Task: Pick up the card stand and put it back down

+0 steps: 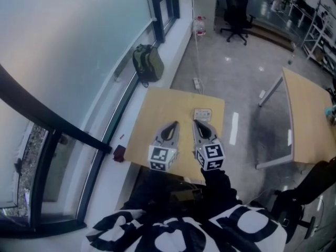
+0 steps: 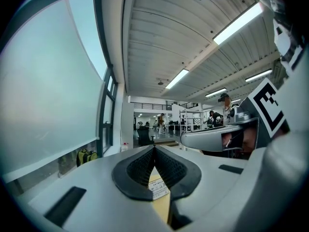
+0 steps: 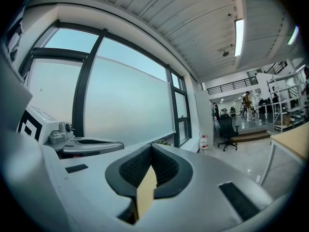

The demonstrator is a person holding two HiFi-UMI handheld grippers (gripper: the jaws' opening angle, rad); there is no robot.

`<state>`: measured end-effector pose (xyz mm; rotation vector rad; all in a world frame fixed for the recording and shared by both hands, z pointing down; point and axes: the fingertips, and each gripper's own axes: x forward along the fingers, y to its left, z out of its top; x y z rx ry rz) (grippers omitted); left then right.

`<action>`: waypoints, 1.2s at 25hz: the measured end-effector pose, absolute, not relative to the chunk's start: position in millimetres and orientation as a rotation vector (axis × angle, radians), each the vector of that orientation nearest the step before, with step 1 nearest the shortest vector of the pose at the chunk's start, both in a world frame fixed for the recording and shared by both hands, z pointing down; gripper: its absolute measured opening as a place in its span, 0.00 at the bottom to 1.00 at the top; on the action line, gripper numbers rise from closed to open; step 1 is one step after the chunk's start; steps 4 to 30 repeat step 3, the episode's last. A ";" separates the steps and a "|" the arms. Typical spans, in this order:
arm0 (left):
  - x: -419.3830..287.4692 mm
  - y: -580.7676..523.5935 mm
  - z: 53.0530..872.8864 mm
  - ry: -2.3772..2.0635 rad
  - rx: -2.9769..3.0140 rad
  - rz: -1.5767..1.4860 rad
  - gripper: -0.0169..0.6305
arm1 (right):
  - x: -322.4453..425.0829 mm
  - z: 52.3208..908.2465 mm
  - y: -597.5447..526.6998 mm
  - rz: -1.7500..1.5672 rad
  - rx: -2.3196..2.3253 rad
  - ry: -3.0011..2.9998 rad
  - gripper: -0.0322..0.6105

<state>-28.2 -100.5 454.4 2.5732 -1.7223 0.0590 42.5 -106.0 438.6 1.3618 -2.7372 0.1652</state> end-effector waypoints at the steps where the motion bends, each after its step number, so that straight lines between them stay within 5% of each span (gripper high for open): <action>1: -27.6 -101.1 456.9 -1.718 2.573 0.069 0.04 | 44.3 441.0 -107.9 0.170 1.366 -2.731 0.08; 30: -25.7 -101.9 462.4 -1.707 2.573 0.092 0.04 | 48.5 446.2 -111.7 0.182 1.375 -2.719 0.08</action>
